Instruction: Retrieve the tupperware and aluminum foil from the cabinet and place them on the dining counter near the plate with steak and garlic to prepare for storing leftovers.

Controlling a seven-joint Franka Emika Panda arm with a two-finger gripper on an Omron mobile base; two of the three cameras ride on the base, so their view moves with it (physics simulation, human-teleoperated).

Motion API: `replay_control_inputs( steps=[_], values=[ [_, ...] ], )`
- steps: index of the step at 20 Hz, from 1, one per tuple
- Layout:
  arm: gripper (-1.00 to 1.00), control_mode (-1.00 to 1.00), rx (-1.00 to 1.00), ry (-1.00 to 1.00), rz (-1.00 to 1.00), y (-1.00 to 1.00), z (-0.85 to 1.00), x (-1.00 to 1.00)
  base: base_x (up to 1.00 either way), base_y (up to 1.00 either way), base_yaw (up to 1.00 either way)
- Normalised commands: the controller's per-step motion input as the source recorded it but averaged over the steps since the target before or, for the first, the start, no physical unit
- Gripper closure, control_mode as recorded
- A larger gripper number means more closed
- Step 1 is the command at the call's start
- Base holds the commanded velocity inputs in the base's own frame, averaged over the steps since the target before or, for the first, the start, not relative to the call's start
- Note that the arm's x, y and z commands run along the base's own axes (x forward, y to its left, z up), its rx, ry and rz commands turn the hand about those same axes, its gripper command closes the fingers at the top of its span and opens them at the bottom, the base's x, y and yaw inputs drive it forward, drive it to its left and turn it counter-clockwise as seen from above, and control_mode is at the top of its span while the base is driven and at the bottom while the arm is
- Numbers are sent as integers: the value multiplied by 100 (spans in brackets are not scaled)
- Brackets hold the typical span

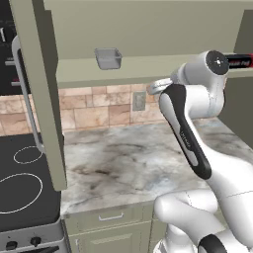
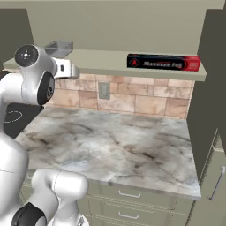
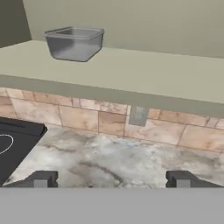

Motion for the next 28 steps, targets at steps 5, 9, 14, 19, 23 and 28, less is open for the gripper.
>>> replay_control_inputs(
  steps=[5, 9, 14, 19, 23, 28],
  values=[
    [-100, -100, 5, -23, 0, 24, 40, 8, 0, 0, 0],
    [-100, -100, 10, -10, 0, 18, 45, 18, 0, 0, 0],
    [-100, -100, 8, -1, 0, 19, 42, 23, 0, 0, 0],
    [-100, -100, 0, 0, 0, 11, 19, 16, 0, 0, 0],
    [-100, -100, 0, -7, 7, 14, 14, 1, 0, 0, 0],
    [-100, -100, -4, -4, 27, 2, 1, 1, 0, 0, 0]
  ],
)
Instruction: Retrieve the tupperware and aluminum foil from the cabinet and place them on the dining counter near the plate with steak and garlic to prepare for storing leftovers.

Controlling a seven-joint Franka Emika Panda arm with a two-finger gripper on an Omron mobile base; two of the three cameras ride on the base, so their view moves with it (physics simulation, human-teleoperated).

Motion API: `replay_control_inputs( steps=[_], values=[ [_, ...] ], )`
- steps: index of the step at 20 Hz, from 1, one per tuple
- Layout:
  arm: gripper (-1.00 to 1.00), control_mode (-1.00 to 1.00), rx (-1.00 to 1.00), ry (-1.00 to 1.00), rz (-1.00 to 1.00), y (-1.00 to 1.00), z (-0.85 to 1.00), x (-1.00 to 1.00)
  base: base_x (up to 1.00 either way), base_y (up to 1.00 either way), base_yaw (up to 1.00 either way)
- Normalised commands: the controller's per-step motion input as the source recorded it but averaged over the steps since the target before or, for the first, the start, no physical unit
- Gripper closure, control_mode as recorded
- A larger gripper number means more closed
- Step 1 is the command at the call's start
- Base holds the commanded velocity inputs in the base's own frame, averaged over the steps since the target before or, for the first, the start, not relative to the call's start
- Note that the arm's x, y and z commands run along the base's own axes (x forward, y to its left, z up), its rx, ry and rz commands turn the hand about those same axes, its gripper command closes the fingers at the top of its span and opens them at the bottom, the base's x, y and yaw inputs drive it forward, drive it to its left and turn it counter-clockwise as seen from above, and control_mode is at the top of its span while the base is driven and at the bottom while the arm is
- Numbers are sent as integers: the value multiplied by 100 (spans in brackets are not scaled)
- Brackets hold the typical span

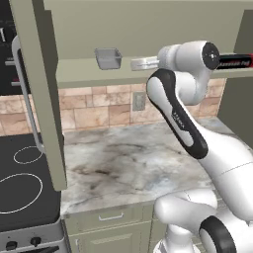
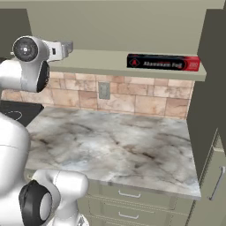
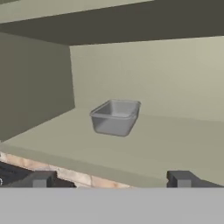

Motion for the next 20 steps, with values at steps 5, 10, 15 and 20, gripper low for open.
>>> replay_control_inputs(
  steps=[5, 10, 15, 20],
  values=[
    [-100, -100, -13, 2, 29, 5, 5, 9, 0, 0, 0],
    [-100, -100, -21, 13, 15, 25, 7, 17, 0, 0, 0],
    [-100, -100, -5, 5, 0, 4, 0, 27, 0, 0, 0],
    [-100, -100, 0, 0, 0, 6, 0, 35, 0, 0, 0]
  ],
)
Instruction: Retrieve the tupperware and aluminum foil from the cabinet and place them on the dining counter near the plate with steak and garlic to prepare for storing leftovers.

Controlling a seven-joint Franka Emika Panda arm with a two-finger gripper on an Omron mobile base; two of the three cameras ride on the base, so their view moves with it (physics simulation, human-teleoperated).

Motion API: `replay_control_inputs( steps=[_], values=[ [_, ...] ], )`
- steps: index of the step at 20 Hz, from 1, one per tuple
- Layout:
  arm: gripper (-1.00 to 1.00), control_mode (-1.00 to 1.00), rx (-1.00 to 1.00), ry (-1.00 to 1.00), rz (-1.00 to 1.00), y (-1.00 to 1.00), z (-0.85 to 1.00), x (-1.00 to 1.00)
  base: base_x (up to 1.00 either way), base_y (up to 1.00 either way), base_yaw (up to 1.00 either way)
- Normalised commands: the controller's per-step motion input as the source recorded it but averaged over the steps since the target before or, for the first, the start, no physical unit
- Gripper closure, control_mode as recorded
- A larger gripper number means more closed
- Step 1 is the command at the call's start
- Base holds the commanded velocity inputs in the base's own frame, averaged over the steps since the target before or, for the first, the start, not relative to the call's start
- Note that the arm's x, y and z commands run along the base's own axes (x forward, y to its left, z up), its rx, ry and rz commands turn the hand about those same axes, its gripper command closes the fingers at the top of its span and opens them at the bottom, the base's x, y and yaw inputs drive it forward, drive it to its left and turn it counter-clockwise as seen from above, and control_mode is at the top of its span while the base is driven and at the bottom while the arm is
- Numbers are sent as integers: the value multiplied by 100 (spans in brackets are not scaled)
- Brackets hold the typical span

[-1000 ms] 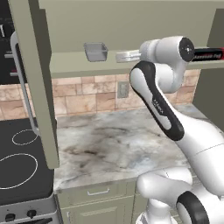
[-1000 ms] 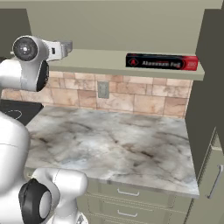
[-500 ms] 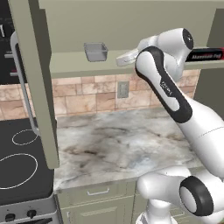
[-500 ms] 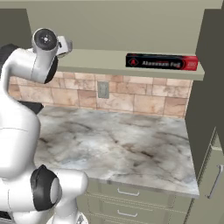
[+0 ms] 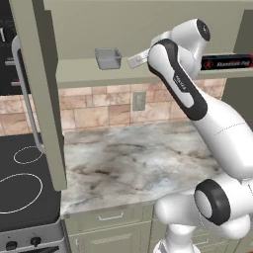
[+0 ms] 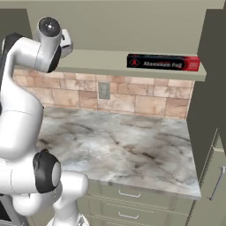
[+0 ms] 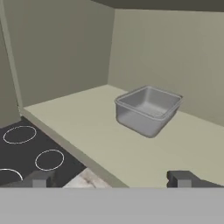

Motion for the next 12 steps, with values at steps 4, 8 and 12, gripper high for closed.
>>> replay_control_inputs(
  steps=[4, 8, 12],
  values=[
    [-100, -100, 0, 0, 0, 33, 0, 44, 0, 0, 0],
    [-100, -100, 0, 0, 0, 35, 0, 47, 0, 0, 0],
    [-100, -100, 0, 1, 1, 16, 0, 41, 0, 0, 0]
  ],
)
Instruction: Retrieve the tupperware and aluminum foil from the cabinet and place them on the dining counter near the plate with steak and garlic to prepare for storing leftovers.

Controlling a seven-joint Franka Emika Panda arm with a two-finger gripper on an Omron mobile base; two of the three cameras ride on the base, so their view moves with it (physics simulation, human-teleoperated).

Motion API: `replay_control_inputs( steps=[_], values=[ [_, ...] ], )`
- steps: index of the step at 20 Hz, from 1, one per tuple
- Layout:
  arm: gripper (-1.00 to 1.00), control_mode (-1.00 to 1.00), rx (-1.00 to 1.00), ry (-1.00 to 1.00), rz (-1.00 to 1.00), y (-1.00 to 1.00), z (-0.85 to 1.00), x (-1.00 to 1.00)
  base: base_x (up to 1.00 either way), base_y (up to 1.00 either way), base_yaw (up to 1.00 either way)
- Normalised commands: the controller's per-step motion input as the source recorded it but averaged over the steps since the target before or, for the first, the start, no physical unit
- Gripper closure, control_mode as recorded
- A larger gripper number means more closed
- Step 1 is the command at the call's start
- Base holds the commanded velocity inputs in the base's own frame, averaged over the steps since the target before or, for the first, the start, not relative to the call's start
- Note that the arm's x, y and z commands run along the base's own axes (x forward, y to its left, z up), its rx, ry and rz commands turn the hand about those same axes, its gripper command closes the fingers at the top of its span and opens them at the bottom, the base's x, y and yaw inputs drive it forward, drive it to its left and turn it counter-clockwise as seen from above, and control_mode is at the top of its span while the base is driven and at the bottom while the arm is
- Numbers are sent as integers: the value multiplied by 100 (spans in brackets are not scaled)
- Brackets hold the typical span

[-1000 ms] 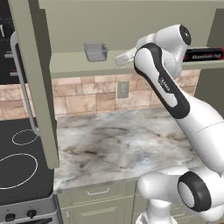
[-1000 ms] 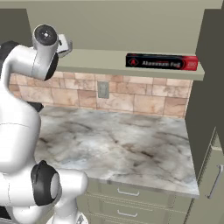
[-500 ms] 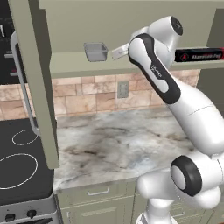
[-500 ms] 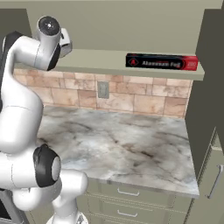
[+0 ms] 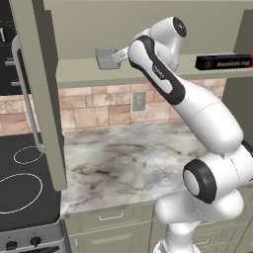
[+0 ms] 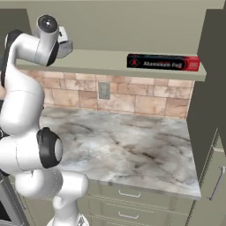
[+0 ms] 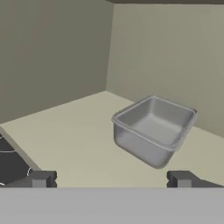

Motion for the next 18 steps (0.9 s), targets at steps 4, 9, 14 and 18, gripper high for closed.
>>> replay_control_inputs(
  steps=[4, 9, 14, 18],
  values=[
    [-100, -100, -1, 1, 8, 9, 0, 33, 0, 0, 0],
    [-100, -100, -3, 1, 15, 22, -12, 23, 0, 0, 0],
    [-100, -100, -5, 0, 15, 20, -21, 25, 0, 0, 0],
    [-100, -100, -1, 0, 9, 0, -4, 27, 0, 0, 0]
  ],
)
